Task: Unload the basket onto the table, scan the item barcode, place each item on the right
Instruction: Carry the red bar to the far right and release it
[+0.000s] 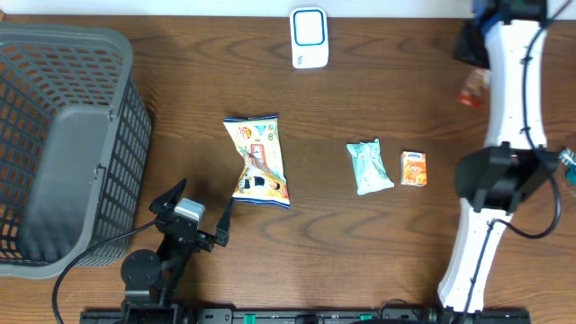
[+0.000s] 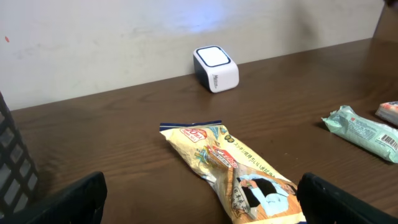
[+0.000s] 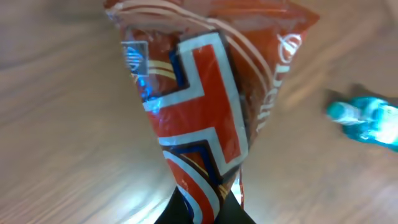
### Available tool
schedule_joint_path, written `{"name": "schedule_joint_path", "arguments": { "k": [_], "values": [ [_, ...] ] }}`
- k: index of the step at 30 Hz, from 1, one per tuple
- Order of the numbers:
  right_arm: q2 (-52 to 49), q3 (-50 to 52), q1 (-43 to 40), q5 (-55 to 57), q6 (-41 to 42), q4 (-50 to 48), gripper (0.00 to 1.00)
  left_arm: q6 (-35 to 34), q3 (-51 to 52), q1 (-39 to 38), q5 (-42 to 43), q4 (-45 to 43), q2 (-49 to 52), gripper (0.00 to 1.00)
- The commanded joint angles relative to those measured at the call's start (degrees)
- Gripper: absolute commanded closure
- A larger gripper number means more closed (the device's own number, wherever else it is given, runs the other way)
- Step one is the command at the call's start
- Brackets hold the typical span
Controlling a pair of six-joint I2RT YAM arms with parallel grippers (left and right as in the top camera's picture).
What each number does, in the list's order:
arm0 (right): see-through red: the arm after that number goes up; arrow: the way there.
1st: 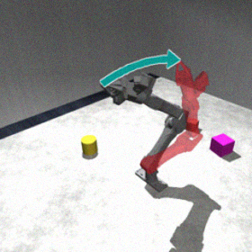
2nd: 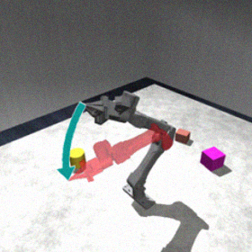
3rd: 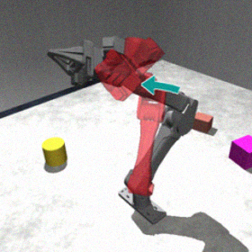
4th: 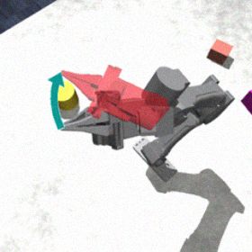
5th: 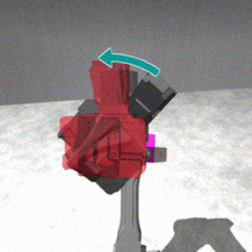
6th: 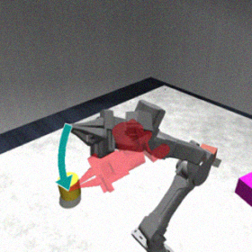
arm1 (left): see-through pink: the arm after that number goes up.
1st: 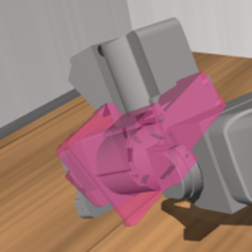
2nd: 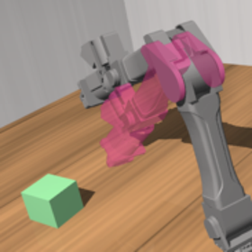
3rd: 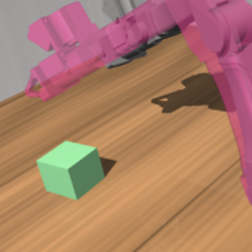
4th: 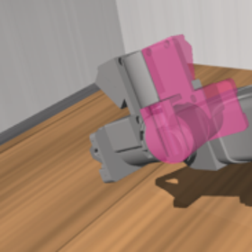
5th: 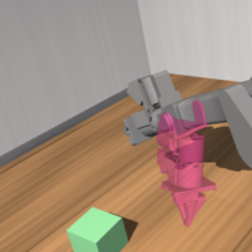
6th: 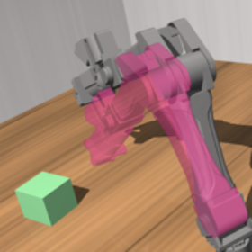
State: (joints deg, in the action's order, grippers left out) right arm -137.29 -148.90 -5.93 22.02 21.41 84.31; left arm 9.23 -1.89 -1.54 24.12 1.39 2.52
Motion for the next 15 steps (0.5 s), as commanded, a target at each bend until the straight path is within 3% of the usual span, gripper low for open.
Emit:
{"name": "schedule_joint_path", "arguments": {
  "k": [1, 8, 13, 15],
  "values": [
    [-0.72, 7.28, -5.14, 5.49, -0.66, -3.17, 0.99, -0.07, 1.66, 0.35, 1.16, 0.85, 0.0, 0.02],
    [-0.72, 22.53, -16.65, 5.49, 0.44, -12.94, 0.99, -0.07, 1.66, 0.35, 1.16, 0.85, 0.0, 0.02],
    [-0.72, 23.71, -21.99, 4.33, 2.14, -13.0, 0.99, -0.07, 1.66, 0.35, 1.16, 0.85, 0.0, 0.02],
    [-0.68, 23.63, -23.39, 2.91, 2.14, -12.74, 0.93, -0.07, 1.66, 0.35, 1.16, 0.85, 0.0, 0.02]
  ]
}}
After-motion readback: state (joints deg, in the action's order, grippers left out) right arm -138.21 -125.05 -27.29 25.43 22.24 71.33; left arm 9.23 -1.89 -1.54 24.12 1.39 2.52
